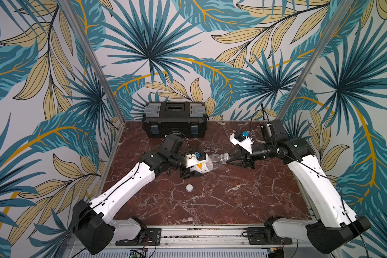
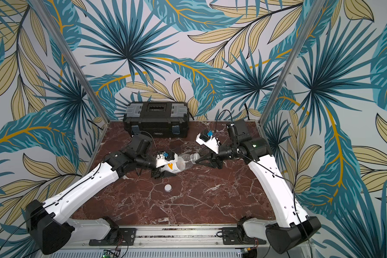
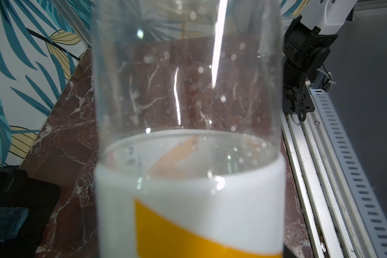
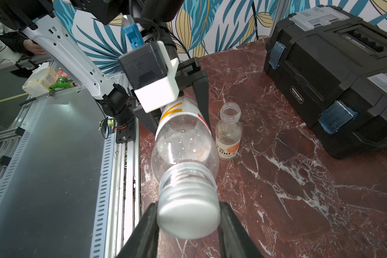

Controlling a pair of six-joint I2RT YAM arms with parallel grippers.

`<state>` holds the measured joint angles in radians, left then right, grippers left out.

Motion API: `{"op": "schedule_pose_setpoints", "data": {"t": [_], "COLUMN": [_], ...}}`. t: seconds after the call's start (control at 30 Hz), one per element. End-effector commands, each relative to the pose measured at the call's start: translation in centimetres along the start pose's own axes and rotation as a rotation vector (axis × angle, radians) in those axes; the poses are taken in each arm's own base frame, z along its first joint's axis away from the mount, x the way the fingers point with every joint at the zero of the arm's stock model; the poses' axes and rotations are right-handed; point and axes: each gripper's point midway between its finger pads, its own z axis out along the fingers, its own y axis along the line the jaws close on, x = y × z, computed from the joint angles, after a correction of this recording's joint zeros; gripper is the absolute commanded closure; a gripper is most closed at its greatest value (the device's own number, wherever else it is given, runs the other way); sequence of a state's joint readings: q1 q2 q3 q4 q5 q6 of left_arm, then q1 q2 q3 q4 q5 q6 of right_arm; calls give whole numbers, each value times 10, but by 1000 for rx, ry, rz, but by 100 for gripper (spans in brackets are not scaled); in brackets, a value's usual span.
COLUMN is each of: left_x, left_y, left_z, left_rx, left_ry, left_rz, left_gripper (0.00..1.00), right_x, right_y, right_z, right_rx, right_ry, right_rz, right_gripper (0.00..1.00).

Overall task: Screw on the bottle caps
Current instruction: Screw the bottle cap onto the plastic bottle.

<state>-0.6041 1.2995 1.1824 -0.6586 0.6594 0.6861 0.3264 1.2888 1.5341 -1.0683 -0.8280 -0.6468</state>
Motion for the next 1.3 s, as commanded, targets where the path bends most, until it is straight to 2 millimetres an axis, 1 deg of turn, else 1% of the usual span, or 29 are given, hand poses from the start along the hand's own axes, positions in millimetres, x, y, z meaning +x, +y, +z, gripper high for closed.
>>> {"op": "schedule_pose_setpoints", "data": {"t": [0.0, 0.27, 0.43, 0.5, 0.63, 0.77, 0.97, 1.0, 1.2, 1.27], "left_x": [-55, -54, -59, -63, -73, -79, -79, -77, -77, -77], "left_y": [-22, -26, -23, -17, -8, 2, 7, 7, 9, 8], "left_z": [-18, -18, -20, -21, -25, -28, -27, -26, -26, -26], "left_rx": [83, 108, 75, 36, -34, -105, -143, -141, -157, -159], "left_ry": [-190, -178, -204, -222, -276, -284, -269, -263, -256, -255], "left_rz": [168, 180, 203, 213, 232, 252, 262, 262, 267, 269], "left_gripper": [100, 100, 100, 100, 100, 100, 100, 100, 100, 100], "right_x": [7, 19, 21, 22, 21, 16, 4, 2, -6, -7], "right_y": [-5, -2, 0, 1, 2, 3, 4, 3, 2, 0], "right_z": [18, 27, 32, 35, 40, 43, 47, 46, 52, 57], "right_rx": [-2, 11, -4, -22, -54, -85, -104, -103, -142, -163], "right_ry": [39, 149, 135, 128, 119, 102, 33, 26, 4, 2], "right_rz": [-64, -111, -108, -98, -38, 33, 132, 147, 311, 384], "right_gripper": [63, 63, 63, 63, 63, 66, 67, 66, 67, 69]}}
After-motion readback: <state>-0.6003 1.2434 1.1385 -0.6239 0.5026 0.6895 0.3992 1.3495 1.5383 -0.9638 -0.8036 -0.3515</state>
